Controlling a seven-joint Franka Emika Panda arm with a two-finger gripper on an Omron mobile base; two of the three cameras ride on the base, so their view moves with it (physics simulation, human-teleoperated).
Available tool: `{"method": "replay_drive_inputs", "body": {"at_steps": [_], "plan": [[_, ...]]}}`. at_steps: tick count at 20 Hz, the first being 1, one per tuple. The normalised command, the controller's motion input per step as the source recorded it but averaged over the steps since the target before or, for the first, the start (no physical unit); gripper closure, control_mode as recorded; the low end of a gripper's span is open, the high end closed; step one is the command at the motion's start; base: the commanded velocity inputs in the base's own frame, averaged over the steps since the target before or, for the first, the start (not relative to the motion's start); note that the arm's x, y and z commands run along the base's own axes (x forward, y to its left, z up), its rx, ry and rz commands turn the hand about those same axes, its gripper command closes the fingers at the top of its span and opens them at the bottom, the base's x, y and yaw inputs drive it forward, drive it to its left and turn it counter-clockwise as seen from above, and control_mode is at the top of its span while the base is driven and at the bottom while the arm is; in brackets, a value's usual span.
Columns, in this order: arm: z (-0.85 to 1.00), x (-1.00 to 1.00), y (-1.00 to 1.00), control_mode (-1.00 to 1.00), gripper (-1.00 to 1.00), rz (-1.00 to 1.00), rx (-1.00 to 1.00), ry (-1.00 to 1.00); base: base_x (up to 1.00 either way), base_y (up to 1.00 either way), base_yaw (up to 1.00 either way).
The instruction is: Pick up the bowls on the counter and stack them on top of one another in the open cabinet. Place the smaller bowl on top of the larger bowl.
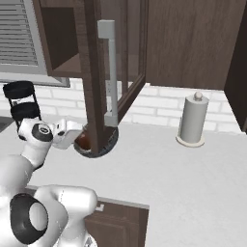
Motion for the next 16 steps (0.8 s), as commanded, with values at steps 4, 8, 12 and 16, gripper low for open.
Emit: {"method": "replay_drive_inputs", "body": {"at_steps": [4, 8, 12, 16], "plan": [[1.00, -0.21, 0.09, -1.00, 1.00, 0.16, -0.01, -0.05, 0.00, 0.00, 0.00], [1.00, -0.39, 0.29, -1.00, 1.00, 0.12, -0.03, 0.04, 0.00, 0.00, 0.00], [1.00, -0.36, 0.24, -1.00, 1.00, 0.04, -0.08, 0.05, 0.00, 0.00, 0.00], [1.00, -0.06, 0.20, -1.00, 1.00, 0.06, -0.08, 0.04, 0.00, 0.00, 0.00]]}}
